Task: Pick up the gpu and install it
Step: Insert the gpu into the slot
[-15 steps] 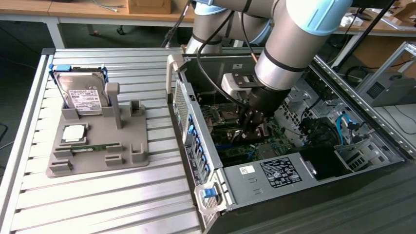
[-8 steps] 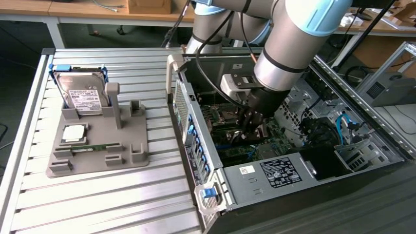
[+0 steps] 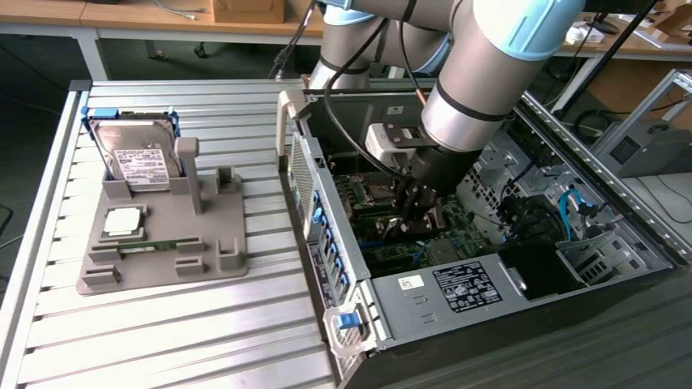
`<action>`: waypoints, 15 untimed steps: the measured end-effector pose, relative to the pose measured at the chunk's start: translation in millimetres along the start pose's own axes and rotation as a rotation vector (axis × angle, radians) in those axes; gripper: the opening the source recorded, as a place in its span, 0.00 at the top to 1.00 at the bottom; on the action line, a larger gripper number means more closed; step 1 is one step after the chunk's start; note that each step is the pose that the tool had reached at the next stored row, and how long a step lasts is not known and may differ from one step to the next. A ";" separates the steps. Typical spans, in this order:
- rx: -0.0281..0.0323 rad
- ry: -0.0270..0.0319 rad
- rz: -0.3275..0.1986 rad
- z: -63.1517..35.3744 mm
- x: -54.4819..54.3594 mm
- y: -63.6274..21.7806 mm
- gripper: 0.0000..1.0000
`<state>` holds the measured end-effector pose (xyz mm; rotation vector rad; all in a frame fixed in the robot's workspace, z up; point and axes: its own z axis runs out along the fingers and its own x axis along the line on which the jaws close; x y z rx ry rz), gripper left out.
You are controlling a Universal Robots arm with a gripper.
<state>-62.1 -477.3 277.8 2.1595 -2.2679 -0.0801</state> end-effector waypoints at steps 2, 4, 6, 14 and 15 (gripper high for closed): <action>0.0000 0.0001 0.000 0.0 0.0 0.0 0.73; 0.0000 0.0001 0.000 0.3 0.1 0.8 0.73; 0.0000 0.0001 0.000 0.8 0.1 1.3 0.73; -0.0002 -0.0037 0.000 2.4 -0.1 2.2 0.73; -0.0005 -0.0100 0.000 2.6 -0.2 2.2 0.73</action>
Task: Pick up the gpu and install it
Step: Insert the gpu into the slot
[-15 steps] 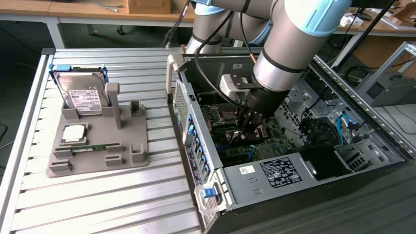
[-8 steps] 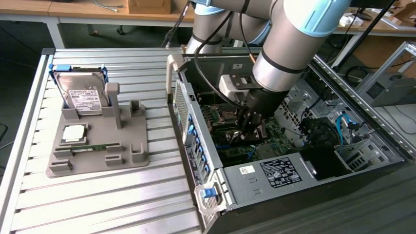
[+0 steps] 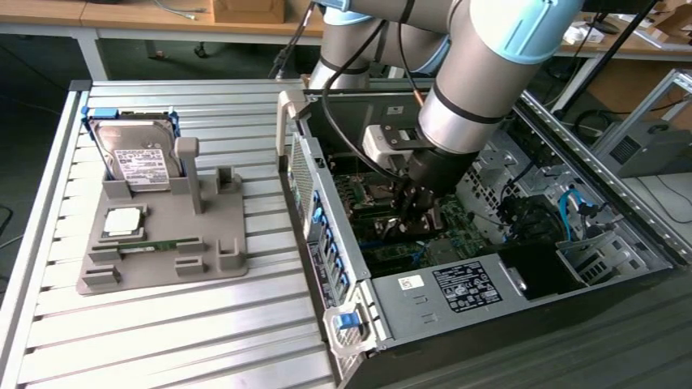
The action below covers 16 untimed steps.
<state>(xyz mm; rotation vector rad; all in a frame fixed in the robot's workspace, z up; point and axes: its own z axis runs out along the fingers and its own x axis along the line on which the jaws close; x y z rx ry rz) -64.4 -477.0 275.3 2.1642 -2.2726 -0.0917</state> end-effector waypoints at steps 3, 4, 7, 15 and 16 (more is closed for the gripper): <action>-0.0014 -0.0282 -0.001 0.0 0.0 0.0 0.73; -0.0017 -0.0342 -0.001 -0.1 0.0 0.0 0.73; -0.0021 -0.0432 -0.002 -0.1 0.0 -0.1 0.73; -0.0010 -0.0223 0.002 1.3 -0.8 -0.9 0.73; -0.0008 -0.0218 0.003 1.4 -1.1 -1.6 0.73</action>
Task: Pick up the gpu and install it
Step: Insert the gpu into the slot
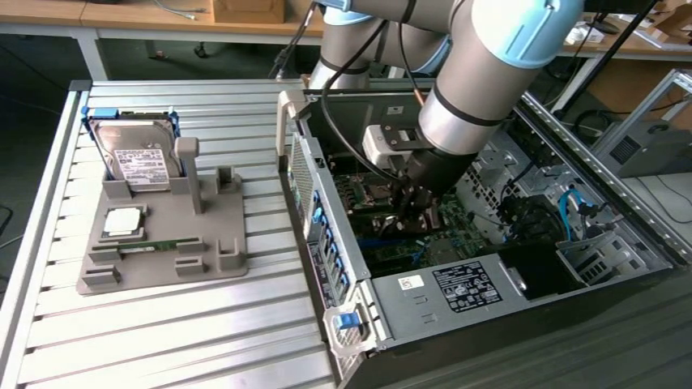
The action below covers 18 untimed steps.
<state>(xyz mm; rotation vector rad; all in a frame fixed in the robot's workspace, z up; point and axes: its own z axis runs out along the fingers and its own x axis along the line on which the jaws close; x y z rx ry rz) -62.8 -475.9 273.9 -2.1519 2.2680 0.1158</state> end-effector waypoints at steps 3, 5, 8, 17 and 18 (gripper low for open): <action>0.0000 0.0009 0.001 0.1 -2.0 -2.9 0.73; 0.0002 0.0008 0.002 0.3 -4.0 -3.0 0.73; 0.0006 0.0006 0.010 0.5 -5.6 -3.0 0.73; 0.0032 0.0263 0.028 0.9 -7.3 -2.7 0.73; 0.0033 0.0263 0.029 0.9 -7.7 -2.5 0.73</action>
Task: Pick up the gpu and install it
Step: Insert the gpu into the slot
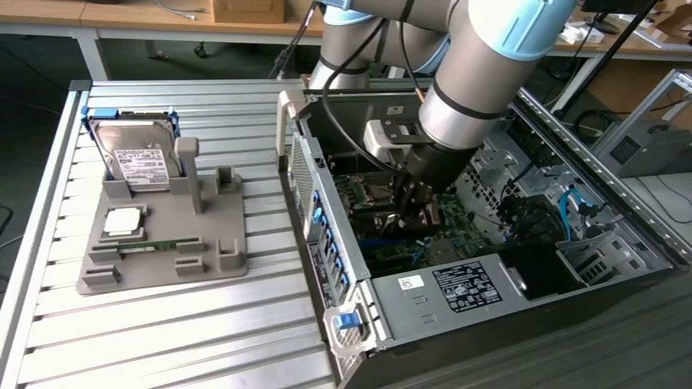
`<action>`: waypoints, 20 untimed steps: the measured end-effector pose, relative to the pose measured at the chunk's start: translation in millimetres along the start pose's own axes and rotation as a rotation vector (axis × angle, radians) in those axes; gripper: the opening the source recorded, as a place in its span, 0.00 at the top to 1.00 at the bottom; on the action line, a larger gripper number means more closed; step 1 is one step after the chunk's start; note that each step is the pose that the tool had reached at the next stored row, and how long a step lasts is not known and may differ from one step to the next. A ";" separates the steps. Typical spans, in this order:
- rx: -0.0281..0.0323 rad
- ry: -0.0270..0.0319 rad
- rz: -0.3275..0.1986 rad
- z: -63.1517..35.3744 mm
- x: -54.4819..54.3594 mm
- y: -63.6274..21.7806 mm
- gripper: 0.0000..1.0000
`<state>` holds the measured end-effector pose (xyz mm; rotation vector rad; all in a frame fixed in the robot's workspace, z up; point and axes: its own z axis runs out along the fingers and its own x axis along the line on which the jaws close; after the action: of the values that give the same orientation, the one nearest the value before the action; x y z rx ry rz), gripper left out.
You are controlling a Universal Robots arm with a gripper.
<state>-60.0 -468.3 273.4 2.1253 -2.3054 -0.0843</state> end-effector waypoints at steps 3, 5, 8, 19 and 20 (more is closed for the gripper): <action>0.0000 0.0000 0.001 0.2 0.0 1.9 0.73; 0.0000 0.0000 0.001 0.5 0.1 3.4 0.73; 0.0000 0.0000 0.001 0.7 0.2 4.4 0.73; -0.0001 0.0002 0.001 3.9 0.9 7.3 0.73; 0.0000 0.0001 0.001 4.2 0.9 7.3 0.73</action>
<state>-67.5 -468.5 269.5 2.1242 -2.3063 -0.0842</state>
